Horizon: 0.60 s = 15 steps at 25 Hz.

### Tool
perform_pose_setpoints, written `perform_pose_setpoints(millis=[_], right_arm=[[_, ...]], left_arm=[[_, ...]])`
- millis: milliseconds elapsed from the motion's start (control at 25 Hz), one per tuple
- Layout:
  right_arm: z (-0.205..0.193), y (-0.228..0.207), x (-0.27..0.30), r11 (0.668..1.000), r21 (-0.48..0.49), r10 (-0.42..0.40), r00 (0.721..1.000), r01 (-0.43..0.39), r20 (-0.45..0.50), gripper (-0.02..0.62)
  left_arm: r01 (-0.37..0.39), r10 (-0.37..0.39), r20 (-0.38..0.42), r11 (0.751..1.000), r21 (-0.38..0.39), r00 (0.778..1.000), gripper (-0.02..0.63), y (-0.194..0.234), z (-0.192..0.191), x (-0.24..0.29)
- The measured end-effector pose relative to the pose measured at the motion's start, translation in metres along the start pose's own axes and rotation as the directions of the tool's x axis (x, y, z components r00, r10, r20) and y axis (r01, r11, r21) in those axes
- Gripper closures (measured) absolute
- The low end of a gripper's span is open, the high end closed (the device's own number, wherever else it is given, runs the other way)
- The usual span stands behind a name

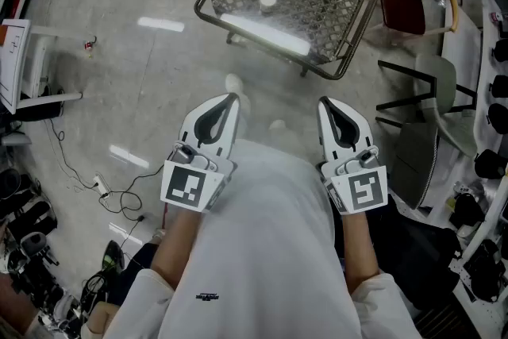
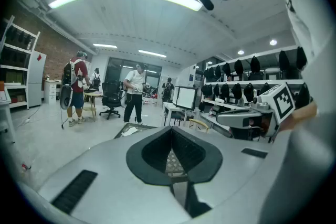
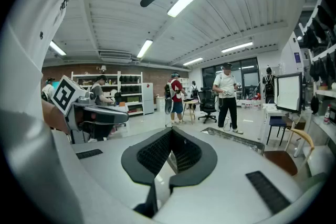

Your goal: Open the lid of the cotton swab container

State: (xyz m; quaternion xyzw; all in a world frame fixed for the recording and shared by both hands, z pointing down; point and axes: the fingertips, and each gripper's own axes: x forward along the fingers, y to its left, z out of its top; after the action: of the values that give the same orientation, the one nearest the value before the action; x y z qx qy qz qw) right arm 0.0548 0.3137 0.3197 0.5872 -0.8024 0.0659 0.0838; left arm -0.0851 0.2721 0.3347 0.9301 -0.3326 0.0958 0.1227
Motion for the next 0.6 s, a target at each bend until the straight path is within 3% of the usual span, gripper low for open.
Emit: perform_pose_setpoints(millis=[240,480,600], right_arm=[[-0.011,-0.004,-0.045,1.0,0.01,0.01,1.0,-0.01,-0.002,0.595],[-0.003,-0.013,-0.053,1.0,0.009,-0.014,1.0,0.014,0.023,0.595],[0.008,-0.015,-0.057,1.0,0.016,-0.004,0.997,0.003,0.082,0.595]], left_arm=[[0.016,-0.016,0.067,1.0,0.01,0.998,0.603,-0.047,0.009,-0.015],[0.036,-0.037,0.038,0.999,0.025,0.999,0.603,-0.059,0.005,-0.004],[0.039,-0.041,0.029,0.999,0.036,0.999,0.603,-0.065,0.004,-0.002]])
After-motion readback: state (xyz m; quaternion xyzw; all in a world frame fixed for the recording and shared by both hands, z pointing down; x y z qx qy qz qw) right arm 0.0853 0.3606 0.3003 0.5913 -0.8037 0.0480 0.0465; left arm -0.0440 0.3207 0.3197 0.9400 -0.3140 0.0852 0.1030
